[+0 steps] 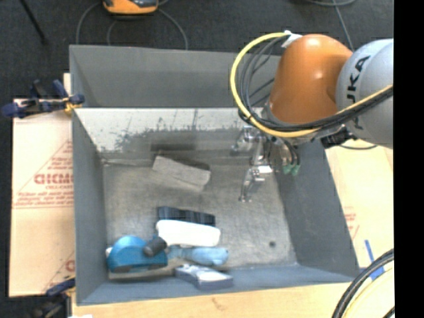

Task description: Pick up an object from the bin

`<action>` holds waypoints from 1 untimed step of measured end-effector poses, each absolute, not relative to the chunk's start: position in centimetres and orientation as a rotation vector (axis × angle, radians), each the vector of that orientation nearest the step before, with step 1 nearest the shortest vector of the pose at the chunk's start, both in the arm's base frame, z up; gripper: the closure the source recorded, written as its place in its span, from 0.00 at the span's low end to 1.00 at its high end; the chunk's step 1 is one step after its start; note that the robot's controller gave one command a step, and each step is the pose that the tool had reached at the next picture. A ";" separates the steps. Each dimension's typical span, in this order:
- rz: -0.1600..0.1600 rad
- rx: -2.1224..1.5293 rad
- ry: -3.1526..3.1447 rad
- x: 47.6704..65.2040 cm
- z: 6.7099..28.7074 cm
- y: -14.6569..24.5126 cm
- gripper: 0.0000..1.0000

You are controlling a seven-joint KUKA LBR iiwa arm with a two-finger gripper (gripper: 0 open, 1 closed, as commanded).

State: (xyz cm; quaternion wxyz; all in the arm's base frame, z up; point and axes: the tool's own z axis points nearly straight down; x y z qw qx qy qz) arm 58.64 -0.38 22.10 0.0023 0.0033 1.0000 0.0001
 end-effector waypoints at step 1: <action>0.000 0.010 3.137 58.6 22.1 -0.4 0.00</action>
Offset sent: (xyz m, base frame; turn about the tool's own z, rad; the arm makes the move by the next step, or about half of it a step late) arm 0.0590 0.0679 -0.1510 0.1030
